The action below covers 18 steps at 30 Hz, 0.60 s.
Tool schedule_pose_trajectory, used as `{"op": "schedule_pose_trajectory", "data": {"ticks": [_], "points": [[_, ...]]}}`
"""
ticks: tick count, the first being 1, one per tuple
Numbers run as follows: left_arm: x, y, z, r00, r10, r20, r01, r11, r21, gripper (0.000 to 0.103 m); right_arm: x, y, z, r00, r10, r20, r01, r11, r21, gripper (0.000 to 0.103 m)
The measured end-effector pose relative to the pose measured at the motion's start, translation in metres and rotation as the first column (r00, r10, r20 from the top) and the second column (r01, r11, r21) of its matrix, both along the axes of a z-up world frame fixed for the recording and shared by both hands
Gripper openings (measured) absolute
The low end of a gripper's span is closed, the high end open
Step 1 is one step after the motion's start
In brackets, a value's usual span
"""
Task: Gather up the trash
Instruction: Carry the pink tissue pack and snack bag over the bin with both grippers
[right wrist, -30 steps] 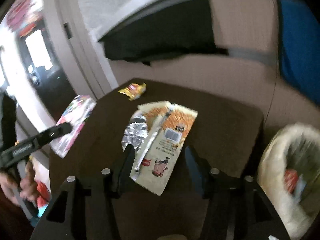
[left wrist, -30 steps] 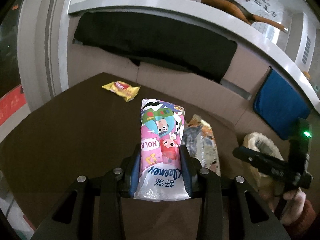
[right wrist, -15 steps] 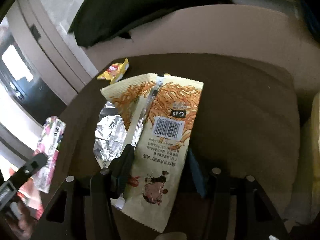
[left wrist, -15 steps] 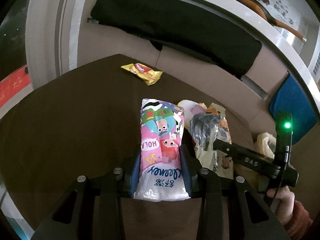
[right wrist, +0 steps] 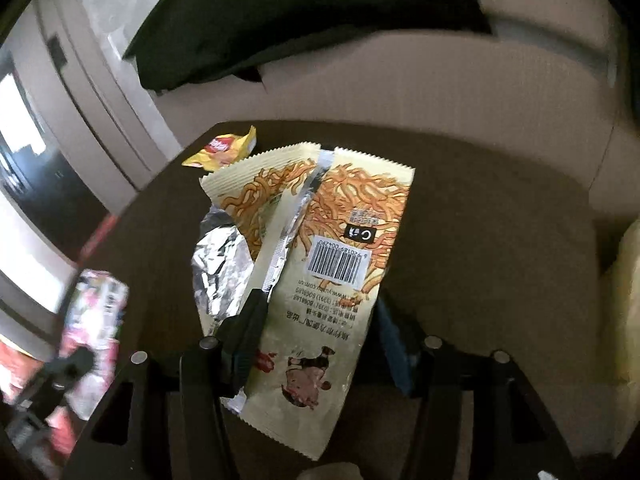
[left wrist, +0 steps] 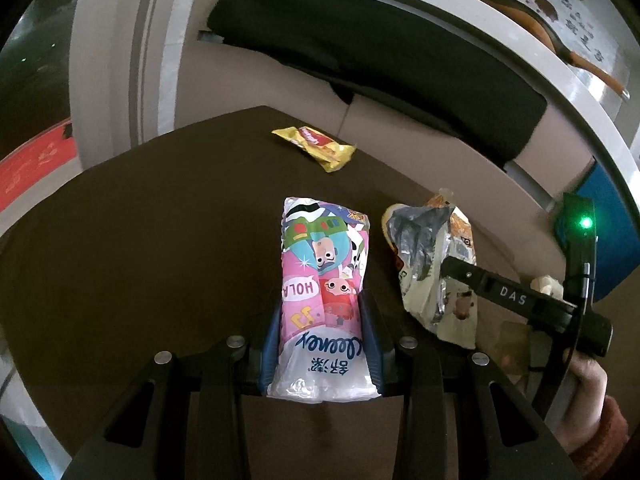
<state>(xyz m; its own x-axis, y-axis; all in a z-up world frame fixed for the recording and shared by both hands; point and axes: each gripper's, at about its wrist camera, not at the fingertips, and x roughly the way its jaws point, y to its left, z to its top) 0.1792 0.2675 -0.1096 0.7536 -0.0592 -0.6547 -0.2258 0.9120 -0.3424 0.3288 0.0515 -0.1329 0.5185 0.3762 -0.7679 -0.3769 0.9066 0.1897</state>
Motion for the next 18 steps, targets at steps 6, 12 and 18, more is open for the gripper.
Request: {"op": "schedule_pose_trajectory", "data": {"ticks": [6, 12, 18], "points": [[-0.003, 0.004, -0.003, 1.000, -0.003, -0.005, 0.003, 1.000, -0.011, 0.037, -0.001, 0.015, -0.013, 0.992, 0.116, -0.043, -0.116, 0.993, 0.002, 0.032], [-0.002, 0.001, -0.002, 1.000, -0.009, -0.004, 0.009, 1.000, -0.009, 0.037, -0.009, -0.007, 0.005, 0.987, 0.158, 0.011, -0.159, 0.984, 0.084, 0.004], [-0.002, -0.012, 0.013, 0.999, -0.037, 0.023, 0.037, 0.999, 0.006, 0.037, -0.026, -0.032, 0.046, 0.979, 0.170, 0.116, -0.183, 0.977, 0.110, 0.003]]}}
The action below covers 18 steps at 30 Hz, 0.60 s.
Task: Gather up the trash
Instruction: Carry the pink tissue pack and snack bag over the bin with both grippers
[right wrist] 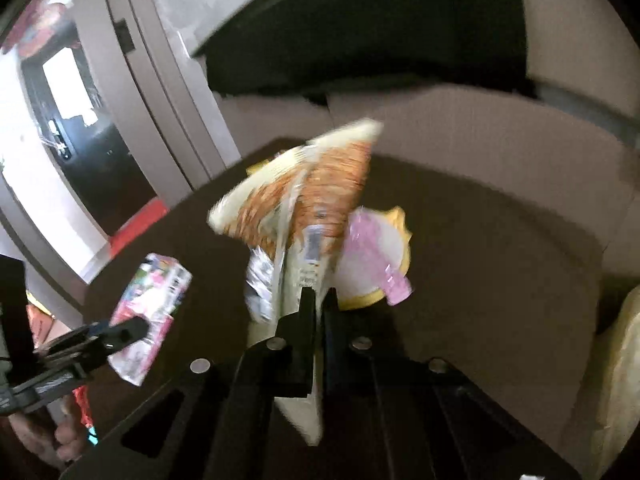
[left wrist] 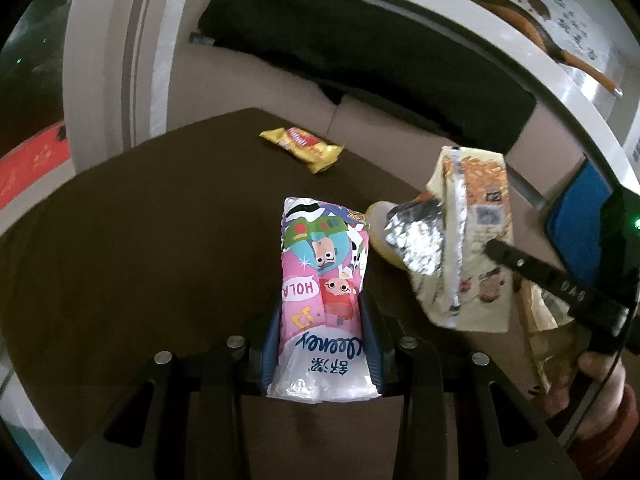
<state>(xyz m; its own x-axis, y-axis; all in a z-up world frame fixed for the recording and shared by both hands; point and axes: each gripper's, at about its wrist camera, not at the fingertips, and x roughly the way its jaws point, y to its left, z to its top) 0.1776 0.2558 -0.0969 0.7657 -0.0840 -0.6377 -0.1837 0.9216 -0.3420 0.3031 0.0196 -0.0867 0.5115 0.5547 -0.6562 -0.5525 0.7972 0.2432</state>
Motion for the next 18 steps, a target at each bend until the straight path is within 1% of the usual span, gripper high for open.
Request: {"op": "schedule_pose_trajectory", "data": {"ticks": [3, 7, 9, 13, 16, 18], "points": [[0.001, -0.012, 0.017, 0.999, -0.018, 0.041, 0.017, 1.000, 0.026, 0.037, -0.002, -0.020, 0.018, 0.999, -0.028, 0.025, 0.027, 0.999, 0.024, 0.003], [0.005, -0.036, 0.047, 0.992, -0.042, 0.121, 0.031, 0.995, 0.096, 0.037, -0.009, -0.045, 0.038, 0.995, -0.065, 0.072, 0.061, 0.997, 0.049, 0.003], [0.008, -0.047, 0.061, 0.987, -0.058, 0.151, 0.041, 0.992, 0.118, 0.037, -0.015, -0.059, 0.049, 0.992, -0.082, 0.099, 0.075, 0.995, 0.069, 0.003], [0.014, -0.078, 0.094, 0.970, -0.102, 0.223, 0.061, 0.981, 0.184, 0.037, -0.030, -0.085, 0.072, 0.979, -0.111, 0.169, 0.095, 0.991, 0.096, 0.003], [0.017, -0.109, 0.122, 0.946, -0.145, 0.289, 0.077, 0.969, 0.236, 0.037, -0.043, -0.110, 0.095, 0.963, -0.140, 0.228, 0.115, 0.986, 0.117, 0.003], [0.020, -0.127, 0.135, 0.931, -0.175, 0.320, 0.094, 0.963, 0.253, 0.037, -0.051, -0.129, 0.109, 0.951, -0.165, 0.262, 0.134, 0.982, 0.132, 0.003]]}}
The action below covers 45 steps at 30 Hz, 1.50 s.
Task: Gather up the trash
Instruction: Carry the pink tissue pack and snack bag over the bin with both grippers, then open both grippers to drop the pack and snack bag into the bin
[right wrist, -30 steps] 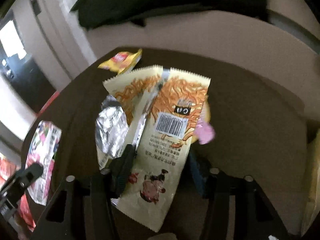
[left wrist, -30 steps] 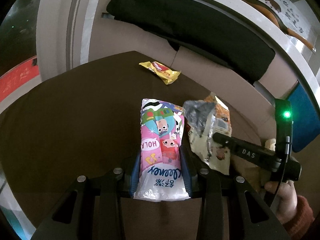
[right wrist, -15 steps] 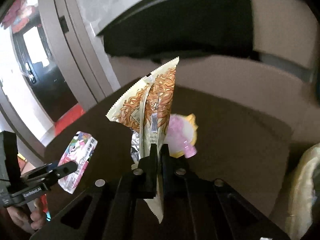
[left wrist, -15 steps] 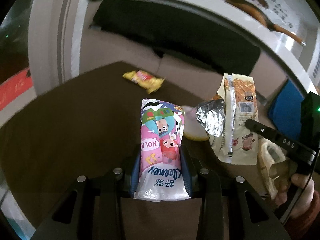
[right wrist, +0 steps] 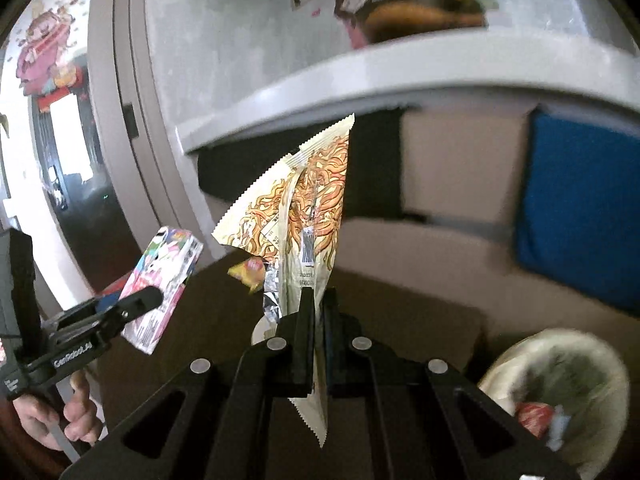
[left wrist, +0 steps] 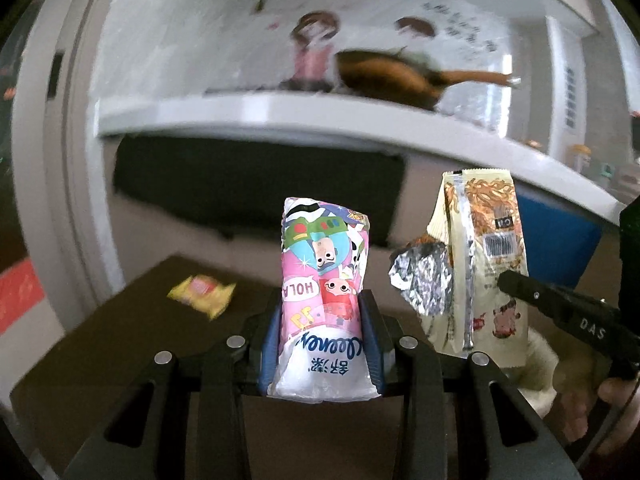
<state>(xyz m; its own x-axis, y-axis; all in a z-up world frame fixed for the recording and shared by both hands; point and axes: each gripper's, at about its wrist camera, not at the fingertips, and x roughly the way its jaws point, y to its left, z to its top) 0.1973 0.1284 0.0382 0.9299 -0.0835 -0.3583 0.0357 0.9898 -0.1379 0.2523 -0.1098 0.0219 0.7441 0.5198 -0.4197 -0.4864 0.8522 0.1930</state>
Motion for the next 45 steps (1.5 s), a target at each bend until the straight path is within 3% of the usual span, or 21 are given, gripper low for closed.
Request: {"op": "schedule_pose_trajectory", "data": {"ticks": [6, 16, 28, 45], "points": [[-0.001, -0.071, 0.032, 0.990, -0.096, 0.105, 0.089, 0.994, 0.063, 0.037, -0.025, -0.057, 0.036, 0.990, -0.088, 0.106, 0.088, 0.996, 0.000, 0.003], [0.007, -0.164, 0.039, 0.972, -0.206, 0.114, 0.199, 0.978, 0.070, 0.037, -0.055, -0.143, 0.055, 0.951, -0.255, 0.174, 0.260, 0.966, -0.004, 0.003], [0.024, -0.229, 0.016, 0.955, -0.291, 0.061, 0.287, 0.956, 0.066, 0.037, -0.061, -0.214, 0.033, 0.920, -0.365, 0.139, 0.368, 0.930, 0.005, 0.003], [0.063, -0.253, -0.053, 0.936, -0.336, -0.105, 0.338, 0.941, 0.007, 0.037, -0.032, -0.230, -0.030, 0.927, -0.376, 0.001, 0.376, 0.926, -0.037, 0.003]]}}
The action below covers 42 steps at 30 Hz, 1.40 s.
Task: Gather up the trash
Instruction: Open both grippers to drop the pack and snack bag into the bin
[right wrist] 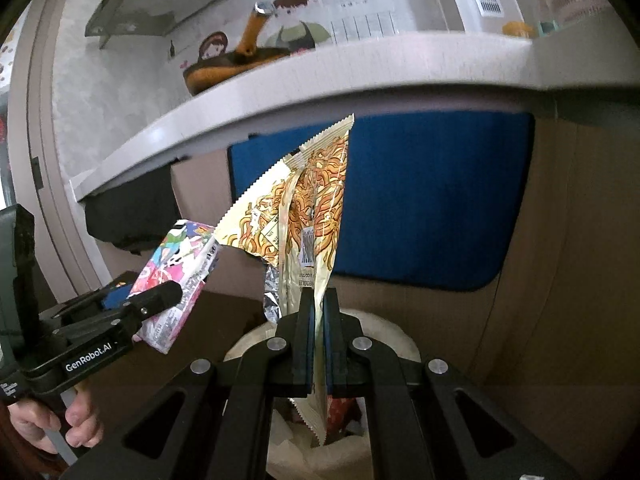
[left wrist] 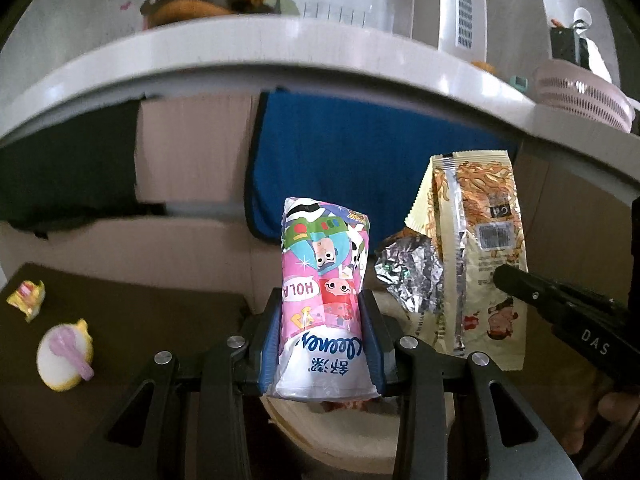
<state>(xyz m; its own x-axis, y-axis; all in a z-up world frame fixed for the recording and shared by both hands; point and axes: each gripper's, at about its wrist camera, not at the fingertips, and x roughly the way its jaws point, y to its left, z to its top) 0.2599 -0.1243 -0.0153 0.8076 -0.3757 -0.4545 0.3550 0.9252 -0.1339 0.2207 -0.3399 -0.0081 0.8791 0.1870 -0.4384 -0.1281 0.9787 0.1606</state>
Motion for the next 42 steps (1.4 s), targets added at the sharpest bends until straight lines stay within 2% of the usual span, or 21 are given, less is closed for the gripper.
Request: {"op": "schedule_pose_trajectory", "data": {"ticks": [7, 17, 24, 29, 31, 34, 35, 36, 37, 42], "points": [[0.019, -0.010, -0.032, 0.995, -0.019, -0.094, 0.020, 1.000, 0.007, 0.037, 0.017, -0.006, -0.031, 0.996, 0.000, -0.087, 0.002, 1.000, 0.023, 0.004], [0.041, -0.019, -0.068, 0.974, -0.041, -0.222, 0.041, 0.999, -0.004, 0.037, 0.042, -0.013, -0.070, 0.980, 0.001, -0.200, 0.008, 0.999, 0.047, 0.004], [0.054, -0.021, -0.083, 0.960, -0.050, -0.274, 0.049, 0.999, -0.008, 0.037, 0.048, -0.016, -0.089, 0.970, -0.008, -0.245, 0.018, 0.999, 0.042, 0.004], [0.057, -0.024, -0.087, 0.961, -0.055, -0.272, 0.058, 0.998, 0.003, 0.038, 0.054, -0.013, -0.092, 0.966, -0.014, -0.257, 0.025, 0.999, 0.039, 0.005], [0.059, -0.023, -0.087, 0.963, -0.069, -0.260, 0.068, 0.998, -0.011, 0.044, 0.055, -0.012, -0.093, 0.965, -0.014, -0.261, 0.024, 0.999, 0.036, 0.006], [0.061, -0.021, -0.084, 0.967, -0.086, -0.239, 0.087, 0.996, -0.007, 0.053, 0.056, -0.008, -0.093, 0.965, -0.013, -0.261, 0.020, 0.999, 0.025, 0.009], [0.061, -0.019, -0.081, 0.969, -0.085, -0.232, 0.084, 0.996, -0.013, 0.054, 0.055, -0.007, -0.092, 0.967, -0.023, -0.254, 0.026, 1.000, 0.009, 0.017], [0.062, -0.015, -0.077, 0.970, -0.080, -0.228, 0.077, 0.997, -0.023, 0.054, 0.054, -0.006, -0.090, 0.969, -0.039, -0.245, 0.038, 0.999, -0.009, 0.030], [0.063, -0.010, -0.074, 0.971, -0.073, -0.227, 0.067, 0.997, -0.034, 0.055, 0.053, -0.006, -0.089, 0.971, -0.049, -0.235, 0.047, 0.999, -0.014, 0.035], [0.064, 0.026, -0.058, 0.975, -0.008, -0.223, -0.014, 0.995, -0.096, 0.055, 0.049, -0.016, -0.080, 0.973, -0.066, -0.220, 0.078, 0.996, 0.047, 0.037]]}}
